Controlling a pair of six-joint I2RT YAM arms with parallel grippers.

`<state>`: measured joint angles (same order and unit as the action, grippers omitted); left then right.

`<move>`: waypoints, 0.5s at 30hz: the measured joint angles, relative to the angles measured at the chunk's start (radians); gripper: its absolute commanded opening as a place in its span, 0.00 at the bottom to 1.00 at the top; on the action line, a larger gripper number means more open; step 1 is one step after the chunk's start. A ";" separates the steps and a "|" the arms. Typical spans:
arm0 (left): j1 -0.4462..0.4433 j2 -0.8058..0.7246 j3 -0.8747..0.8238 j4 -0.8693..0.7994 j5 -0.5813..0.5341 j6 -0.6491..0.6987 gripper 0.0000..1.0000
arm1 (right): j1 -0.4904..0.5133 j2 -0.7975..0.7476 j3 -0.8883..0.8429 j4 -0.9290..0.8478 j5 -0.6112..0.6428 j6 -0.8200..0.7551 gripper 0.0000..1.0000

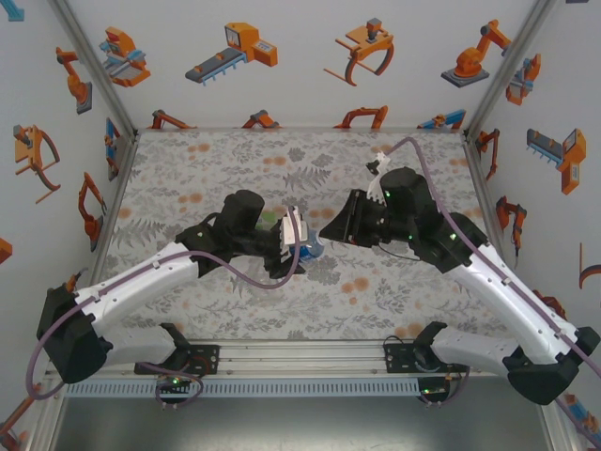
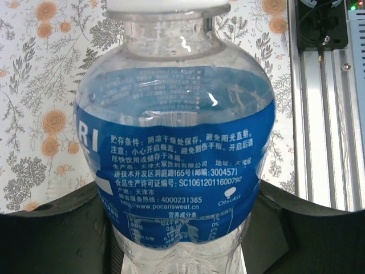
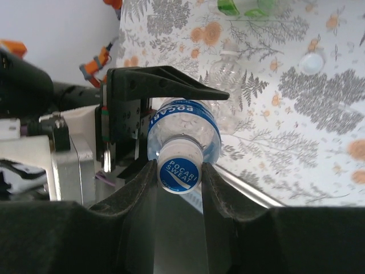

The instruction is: Screw on the bottle caps

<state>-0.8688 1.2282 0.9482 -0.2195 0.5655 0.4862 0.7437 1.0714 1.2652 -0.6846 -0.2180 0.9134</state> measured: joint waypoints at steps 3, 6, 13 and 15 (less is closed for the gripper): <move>0.000 0.000 0.000 0.005 0.000 -0.002 0.00 | 0.000 -0.006 0.000 -0.009 0.022 0.055 0.09; 0.000 0.000 0.000 0.016 -0.001 -0.002 0.00 | 0.000 -0.011 0.000 -0.008 0.030 0.055 0.31; -0.016 0.000 0.010 0.055 0.035 0.002 0.00 | 0.001 -0.016 0.066 0.000 0.040 -0.154 0.53; -0.019 0.000 0.014 0.061 0.046 0.002 0.00 | 0.001 -0.027 0.088 0.007 0.041 -0.267 0.53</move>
<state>-0.8879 1.2282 0.9619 -0.1585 0.6113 0.4881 0.7448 1.0439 1.3529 -0.6773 -0.1768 0.6468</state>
